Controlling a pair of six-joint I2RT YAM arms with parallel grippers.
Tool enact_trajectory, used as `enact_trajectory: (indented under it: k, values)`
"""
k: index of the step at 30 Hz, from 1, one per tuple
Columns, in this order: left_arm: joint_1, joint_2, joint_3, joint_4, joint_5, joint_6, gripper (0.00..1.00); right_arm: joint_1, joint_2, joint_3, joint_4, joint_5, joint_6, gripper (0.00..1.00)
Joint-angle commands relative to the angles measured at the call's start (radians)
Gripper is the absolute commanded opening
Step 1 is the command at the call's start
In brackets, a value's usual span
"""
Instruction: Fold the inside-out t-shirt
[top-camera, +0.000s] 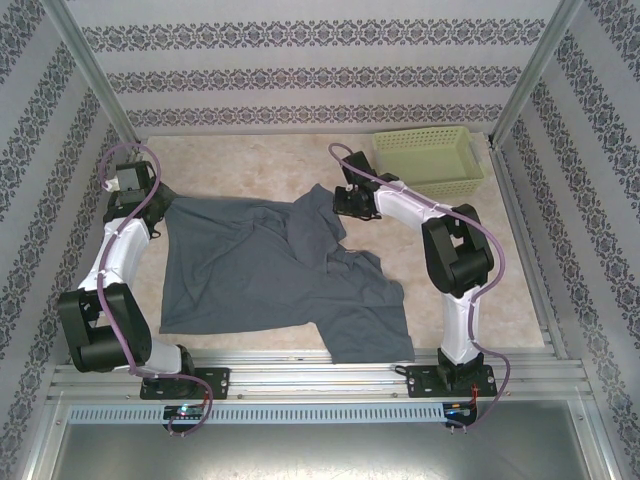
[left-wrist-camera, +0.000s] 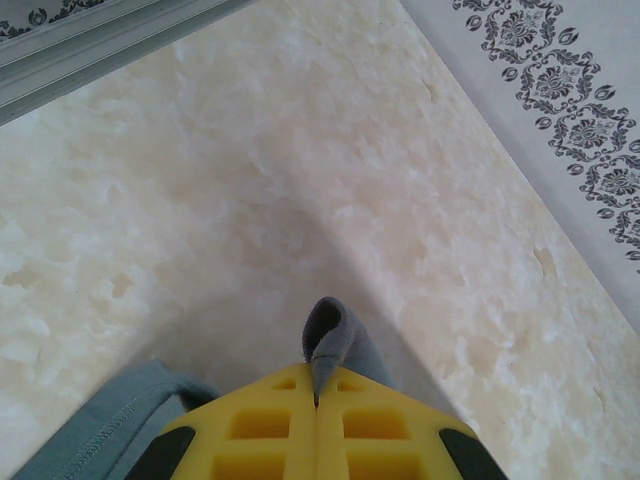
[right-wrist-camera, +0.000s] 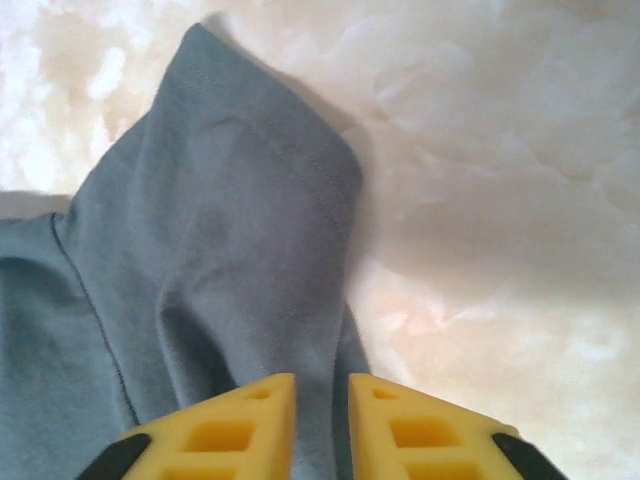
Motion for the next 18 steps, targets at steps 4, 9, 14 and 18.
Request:
enact_trajectory:
  k: [4,9,14,18]
  values:
    - [0.005,-0.026,0.028,-0.009,-0.002,-0.002,0.0,-0.011,0.088,0.01,0.033,-0.07,-0.007,0.32]
    - [0.005,-0.021,0.027,-0.006,0.003,-0.006,0.0,0.002,0.176,0.101,0.004,-0.127,-0.028,0.37]
    - [0.005,-0.023,0.025,-0.006,0.001,-0.002,0.0,0.025,0.253,0.191,-0.051,-0.112,-0.058,0.35]
    - [0.005,-0.025,0.025,-0.005,0.0,-0.003,0.0,0.042,0.283,0.246,-0.09,-0.09,-0.079,0.25]
